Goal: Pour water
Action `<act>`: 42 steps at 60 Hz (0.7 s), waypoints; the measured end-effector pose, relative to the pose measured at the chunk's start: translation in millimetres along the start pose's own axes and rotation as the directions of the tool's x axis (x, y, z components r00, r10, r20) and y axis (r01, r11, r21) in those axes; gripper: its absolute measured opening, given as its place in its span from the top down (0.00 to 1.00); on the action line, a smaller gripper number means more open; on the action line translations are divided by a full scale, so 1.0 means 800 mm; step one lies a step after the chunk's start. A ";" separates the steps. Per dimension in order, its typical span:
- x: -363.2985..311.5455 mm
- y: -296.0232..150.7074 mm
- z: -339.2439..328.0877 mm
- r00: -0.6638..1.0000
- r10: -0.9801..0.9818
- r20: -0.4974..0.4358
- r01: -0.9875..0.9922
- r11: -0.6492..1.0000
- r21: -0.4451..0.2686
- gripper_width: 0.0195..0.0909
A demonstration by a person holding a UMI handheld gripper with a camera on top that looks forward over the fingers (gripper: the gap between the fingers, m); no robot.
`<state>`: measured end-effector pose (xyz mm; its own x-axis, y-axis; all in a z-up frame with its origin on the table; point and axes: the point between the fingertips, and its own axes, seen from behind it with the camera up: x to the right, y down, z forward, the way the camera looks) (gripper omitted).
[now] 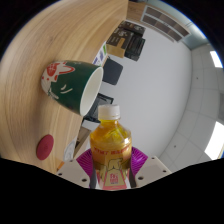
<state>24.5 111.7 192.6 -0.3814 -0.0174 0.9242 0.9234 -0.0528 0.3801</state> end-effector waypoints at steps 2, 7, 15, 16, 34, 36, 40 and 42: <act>0.002 -0.007 0.002 0.996 -0.084 -0.021 0.084 0.996 0.009 0.64; 0.006 -0.019 0.008 0.976 -0.214 -0.046 0.215 0.976 0.022 0.64; 0.004 -0.013 0.010 0.961 -0.275 -0.033 0.276 0.961 0.013 0.63; 0.004 -0.012 0.010 0.962 -0.273 -0.032 0.273 0.962 0.011 0.63; 0.023 0.050 0.022 0.714 0.700 0.021 -0.698 0.714 -0.048 0.63; 0.014 0.053 0.023 0.557 0.830 0.033 -0.827 0.558 -0.073 0.63; -0.013 0.053 0.021 0.178 0.982 0.062 -0.976 0.184 -0.113 0.63; -0.035 0.056 0.023 -0.002 0.997 0.075 -0.992 0.007 -0.129 0.63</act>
<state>77.3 128.3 184.6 0.9249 0.0224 0.3796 0.3796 -0.1118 -0.9184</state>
